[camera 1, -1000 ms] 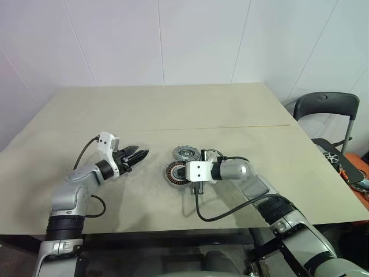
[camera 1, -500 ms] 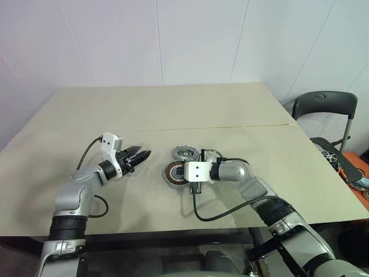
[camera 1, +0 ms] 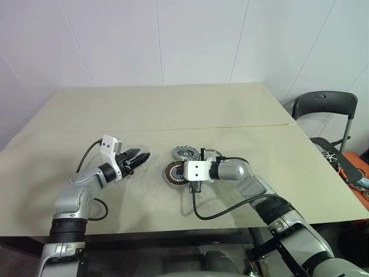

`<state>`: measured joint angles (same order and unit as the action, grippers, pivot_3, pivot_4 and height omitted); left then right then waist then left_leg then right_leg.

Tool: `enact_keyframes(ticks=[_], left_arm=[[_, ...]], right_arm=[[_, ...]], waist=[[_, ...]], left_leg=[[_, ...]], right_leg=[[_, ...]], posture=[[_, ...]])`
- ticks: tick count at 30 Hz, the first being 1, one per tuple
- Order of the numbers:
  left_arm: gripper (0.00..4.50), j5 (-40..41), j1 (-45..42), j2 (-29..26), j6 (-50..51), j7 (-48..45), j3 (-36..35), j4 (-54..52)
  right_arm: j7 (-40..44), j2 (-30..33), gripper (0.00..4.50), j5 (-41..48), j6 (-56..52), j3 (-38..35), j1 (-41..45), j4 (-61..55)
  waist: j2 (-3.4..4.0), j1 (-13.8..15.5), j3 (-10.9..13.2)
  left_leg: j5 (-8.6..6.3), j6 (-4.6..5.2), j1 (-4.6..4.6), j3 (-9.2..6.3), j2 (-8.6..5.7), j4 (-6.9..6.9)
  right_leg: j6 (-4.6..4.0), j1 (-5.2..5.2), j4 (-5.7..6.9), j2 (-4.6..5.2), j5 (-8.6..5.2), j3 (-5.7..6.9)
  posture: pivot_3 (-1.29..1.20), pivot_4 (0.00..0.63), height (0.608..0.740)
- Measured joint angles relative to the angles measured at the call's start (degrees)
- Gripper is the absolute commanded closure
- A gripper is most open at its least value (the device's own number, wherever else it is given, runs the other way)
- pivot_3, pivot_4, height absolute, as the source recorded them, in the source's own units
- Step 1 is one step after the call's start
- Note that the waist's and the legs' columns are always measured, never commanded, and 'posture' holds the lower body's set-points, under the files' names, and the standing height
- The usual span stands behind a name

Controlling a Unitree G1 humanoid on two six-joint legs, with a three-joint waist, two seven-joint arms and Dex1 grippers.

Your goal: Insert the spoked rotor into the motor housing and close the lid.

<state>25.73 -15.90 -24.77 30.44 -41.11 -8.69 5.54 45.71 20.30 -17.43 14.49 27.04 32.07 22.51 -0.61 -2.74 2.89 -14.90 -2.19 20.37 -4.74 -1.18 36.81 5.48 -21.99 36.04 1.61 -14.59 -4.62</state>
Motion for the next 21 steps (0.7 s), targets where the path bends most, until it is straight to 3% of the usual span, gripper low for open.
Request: enact_keyframes(ticks=[10,21], left_arm=[[1.78,0.25,0.37,0.0,-0.05,0.13,-0.08,-0.02],[1.78,0.48,0.73,0.19,-0.14,0.53,-0.13,-0.03]], right_arm=[[0.92,-0.2,4.47,-0.36,1.46,0.07,0.35,0.45],[-0.8,-4.8,4.47,-1.04,1.7,0.76,2.17,4.89]], waist=[[0.0,-0.12,0.0],[-0.03,-1.38,-0.02]], left_leg=[[0.0,0.0,-0.01,-0.02,0.01,-0.08],[0.04,-0.04,-0.08,-0.06,0.01,-0.59]], right_leg=[[-0.02,-0.03,-0.01,0.0,-0.01,0.0],[-0.02,-0.3,0.01,-0.04,0.02,-0.03]], posture=[[0.0,0.0,0.74],[0.0,0.0,0.74]])
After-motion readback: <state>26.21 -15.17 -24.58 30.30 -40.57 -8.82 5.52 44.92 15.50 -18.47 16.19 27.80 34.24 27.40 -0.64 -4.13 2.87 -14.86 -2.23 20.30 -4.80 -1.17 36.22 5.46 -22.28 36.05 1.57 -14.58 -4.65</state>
